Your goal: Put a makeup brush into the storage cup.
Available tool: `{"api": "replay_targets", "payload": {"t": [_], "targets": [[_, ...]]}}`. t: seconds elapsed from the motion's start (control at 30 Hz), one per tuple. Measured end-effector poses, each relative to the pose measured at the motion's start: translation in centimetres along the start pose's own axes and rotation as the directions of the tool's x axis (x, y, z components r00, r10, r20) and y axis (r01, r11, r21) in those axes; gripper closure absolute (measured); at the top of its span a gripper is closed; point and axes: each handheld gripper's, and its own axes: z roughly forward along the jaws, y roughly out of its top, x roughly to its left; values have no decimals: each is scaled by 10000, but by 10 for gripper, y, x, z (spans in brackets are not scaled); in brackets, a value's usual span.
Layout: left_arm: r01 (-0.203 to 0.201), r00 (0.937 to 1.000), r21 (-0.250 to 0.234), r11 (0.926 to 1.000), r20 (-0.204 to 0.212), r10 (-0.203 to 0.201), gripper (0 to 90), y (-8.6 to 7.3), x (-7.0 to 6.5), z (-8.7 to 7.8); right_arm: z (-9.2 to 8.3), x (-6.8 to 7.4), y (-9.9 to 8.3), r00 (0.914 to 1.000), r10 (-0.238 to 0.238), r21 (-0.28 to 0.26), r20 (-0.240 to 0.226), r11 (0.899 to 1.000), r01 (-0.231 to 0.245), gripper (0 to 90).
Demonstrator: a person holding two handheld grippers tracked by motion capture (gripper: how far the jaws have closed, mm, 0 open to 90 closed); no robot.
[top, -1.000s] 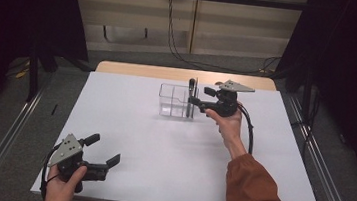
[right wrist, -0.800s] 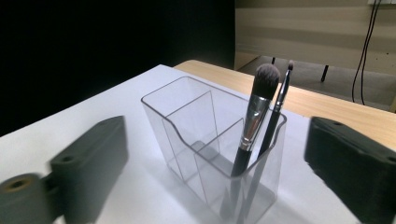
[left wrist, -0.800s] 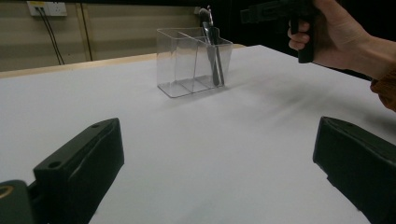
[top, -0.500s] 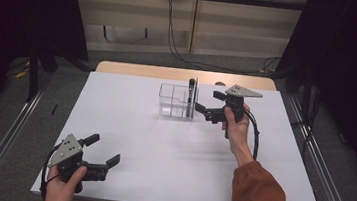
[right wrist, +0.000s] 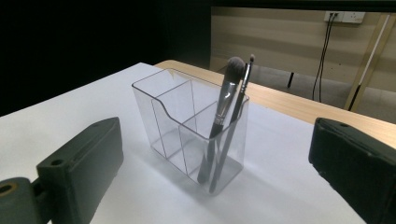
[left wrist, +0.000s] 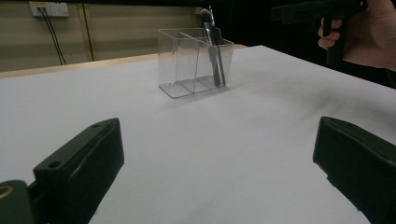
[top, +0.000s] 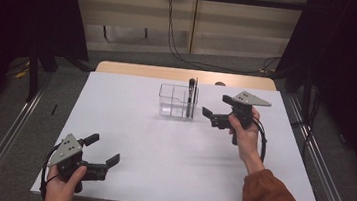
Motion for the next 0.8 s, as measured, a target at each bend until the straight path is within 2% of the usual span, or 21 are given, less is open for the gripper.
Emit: {"api": "replay_targets", "payload": {"t": [0.43, 0.67, 0.8], "targets": [[-49, 10000, 41, 10000, -43, 49, 20, 1, 1, 0, -28, -3, -8, 9994, 14, -98, 346, 10000, -10, 27], [56, 9999, -39, 10000, -151, -56, 20, 0, 2, -1, -42, -3, -14, 9986, -57, 13, 530, 10000, 56, 28], [-17, 9999, -2, 10000, -145, 16, 20, 0, 2, -1, -51, -2, -16, 9978, -78, 40, 651, 10000, 75, 28]]}}
